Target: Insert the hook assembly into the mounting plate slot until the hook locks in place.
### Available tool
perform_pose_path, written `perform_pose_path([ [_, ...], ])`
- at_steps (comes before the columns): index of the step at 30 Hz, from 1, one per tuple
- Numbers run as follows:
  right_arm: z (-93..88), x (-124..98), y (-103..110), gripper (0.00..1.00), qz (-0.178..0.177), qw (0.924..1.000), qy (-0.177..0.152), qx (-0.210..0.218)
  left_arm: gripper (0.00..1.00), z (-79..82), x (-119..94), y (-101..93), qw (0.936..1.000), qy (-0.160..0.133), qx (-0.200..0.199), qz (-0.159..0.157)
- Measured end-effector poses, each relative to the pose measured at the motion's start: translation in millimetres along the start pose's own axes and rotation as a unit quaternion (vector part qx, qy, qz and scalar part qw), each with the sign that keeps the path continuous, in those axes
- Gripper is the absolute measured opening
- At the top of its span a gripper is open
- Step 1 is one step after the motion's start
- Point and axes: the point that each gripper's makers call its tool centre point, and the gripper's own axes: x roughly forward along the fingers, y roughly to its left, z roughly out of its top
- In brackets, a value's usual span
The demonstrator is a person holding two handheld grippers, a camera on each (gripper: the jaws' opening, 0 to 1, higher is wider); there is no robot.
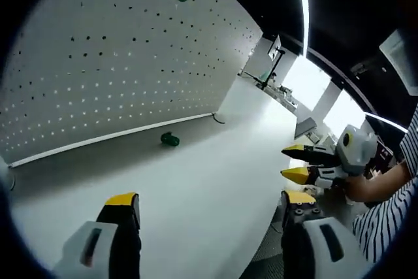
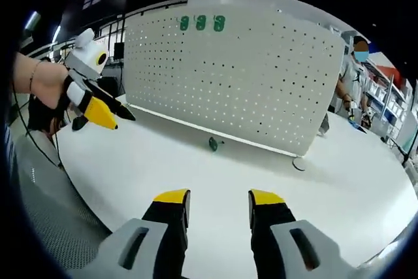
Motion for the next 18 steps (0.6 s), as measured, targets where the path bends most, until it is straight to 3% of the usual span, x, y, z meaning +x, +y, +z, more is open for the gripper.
perform_pose_path([
  [6,5.5,6,-8,0.31,-0.018,0.9995,-0.02,-0.014,0.9,7.5,29,3.4,0.9999,0.007,-0.005,0.007],
  [15,4.4,9,-8,0.29,-0.018,0.9995,-0.021,-0.015,0.84,26.1,80,8.3,0.9998,0.004,-0.005,0.018],
  [18,2.3,10,-14,0.29,-0.023,0.9996,-0.018,-0.003,0.82,29.4,100,17.8,0.9995,-0.001,-0.01,0.03],
])
